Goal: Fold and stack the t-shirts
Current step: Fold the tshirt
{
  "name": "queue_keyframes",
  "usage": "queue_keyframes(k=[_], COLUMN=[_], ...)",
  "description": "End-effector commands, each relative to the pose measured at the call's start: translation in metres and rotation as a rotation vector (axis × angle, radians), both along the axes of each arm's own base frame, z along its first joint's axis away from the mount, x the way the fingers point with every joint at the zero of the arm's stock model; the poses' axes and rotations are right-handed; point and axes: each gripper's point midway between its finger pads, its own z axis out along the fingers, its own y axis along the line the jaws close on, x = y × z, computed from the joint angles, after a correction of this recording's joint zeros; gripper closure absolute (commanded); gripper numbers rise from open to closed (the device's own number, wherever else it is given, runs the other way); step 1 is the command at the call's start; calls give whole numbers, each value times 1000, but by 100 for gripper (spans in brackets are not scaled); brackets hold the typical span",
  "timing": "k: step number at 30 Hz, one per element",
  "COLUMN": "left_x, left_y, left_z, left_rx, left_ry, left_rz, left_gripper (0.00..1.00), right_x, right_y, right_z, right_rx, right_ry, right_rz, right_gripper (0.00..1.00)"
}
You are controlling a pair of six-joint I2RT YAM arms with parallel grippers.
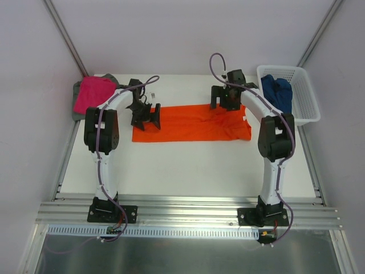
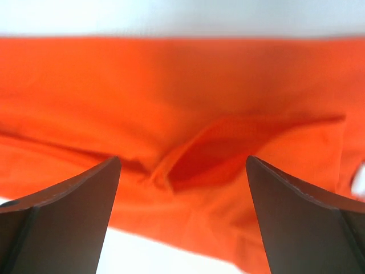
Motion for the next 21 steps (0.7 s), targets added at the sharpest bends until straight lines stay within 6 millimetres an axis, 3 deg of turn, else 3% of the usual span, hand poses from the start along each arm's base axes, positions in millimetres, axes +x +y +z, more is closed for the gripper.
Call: queue_keyframes(k=[1,4,9,11,13,16,21], left_x=[-7,-6,-8,-7,-4,-1,4], left_y=[-3,-3,-8,-13,-18,-21,-20], left_z=[19,22,30,45,62,71,55], left_rx=[8,24,34,26,17,24,39], left_ry=[-27,-43,-65,-112,-160,-186,-160], left_rz=[-18,-25,-39,-74,-90,-102,-102], left_gripper=[1,1,1,1,1,1,1], right_x=[-28,-44,-62,-65,-66,-64,-52], right_y=[-4,-8,-16,-15,-18,-16,-15], right_z=[59,67,49,43,33,20,10], right_rx=[52,57,68,77,77,80,73], right_ry=[-46,-41,33,58,83,117,119], right_rz=[-20,-20,-36,-29,-36,-58,-57], right_gripper=[4,4,4,4,4,4,4])
